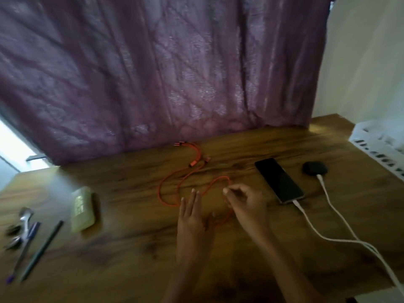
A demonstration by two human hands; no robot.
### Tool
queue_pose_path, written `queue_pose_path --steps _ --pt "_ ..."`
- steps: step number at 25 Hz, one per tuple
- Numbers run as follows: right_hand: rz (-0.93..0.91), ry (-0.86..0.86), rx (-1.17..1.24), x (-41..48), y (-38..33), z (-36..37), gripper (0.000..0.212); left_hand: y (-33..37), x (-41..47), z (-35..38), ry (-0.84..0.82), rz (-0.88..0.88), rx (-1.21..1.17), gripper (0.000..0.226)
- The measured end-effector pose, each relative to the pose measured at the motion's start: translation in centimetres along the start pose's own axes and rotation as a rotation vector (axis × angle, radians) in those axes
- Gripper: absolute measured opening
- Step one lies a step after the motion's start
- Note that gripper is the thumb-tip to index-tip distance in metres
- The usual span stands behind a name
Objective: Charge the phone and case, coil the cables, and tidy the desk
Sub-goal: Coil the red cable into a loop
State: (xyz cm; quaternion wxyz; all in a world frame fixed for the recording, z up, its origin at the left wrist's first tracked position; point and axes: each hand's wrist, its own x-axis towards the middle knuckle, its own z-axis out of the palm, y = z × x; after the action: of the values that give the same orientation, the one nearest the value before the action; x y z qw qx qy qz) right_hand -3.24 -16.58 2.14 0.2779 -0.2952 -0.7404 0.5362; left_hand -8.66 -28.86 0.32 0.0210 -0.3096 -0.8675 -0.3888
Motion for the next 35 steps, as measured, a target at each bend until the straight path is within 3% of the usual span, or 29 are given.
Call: queue_pose_path --steps 4,11,20,24,26,30,35 --pt "-0.030 -0.079 -0.082 0.1 0.8 4.9 0.007 -2.8 -0.3 -2.6 0.073 -0.049 -0.033 0.058" --pt "0.034 -0.137 -0.205 4.0 1.5 8.9 0.009 -5.5 2.5 -3.4 0.181 0.069 0.092 0.052" --pt "-0.015 -0.137 -0.283 14.4 0.6 11.9 0.014 -6.6 11.8 -2.5 0.124 -0.004 0.064 0.048" --pt "-0.165 -0.334 -0.642 18.7 1.5 12.7 0.048 -7.2 14.5 -1.8 0.083 -0.035 0.030 0.050" --pt "-0.297 -0.431 -0.866 20.4 1.9 12.8 0.054 -7.6 15.3 -1.4 0.062 -0.051 0.026 0.050" --pt "-0.502 -0.582 -1.011 22.4 3.0 12.6 0.043 -8.7 16.5 -0.4 0.030 -0.097 0.024 0.048" --pt "-0.756 -0.417 -1.007 22.1 3.3 12.2 0.025 -8.9 16.7 0.3 0.032 -0.045 0.014 0.041"
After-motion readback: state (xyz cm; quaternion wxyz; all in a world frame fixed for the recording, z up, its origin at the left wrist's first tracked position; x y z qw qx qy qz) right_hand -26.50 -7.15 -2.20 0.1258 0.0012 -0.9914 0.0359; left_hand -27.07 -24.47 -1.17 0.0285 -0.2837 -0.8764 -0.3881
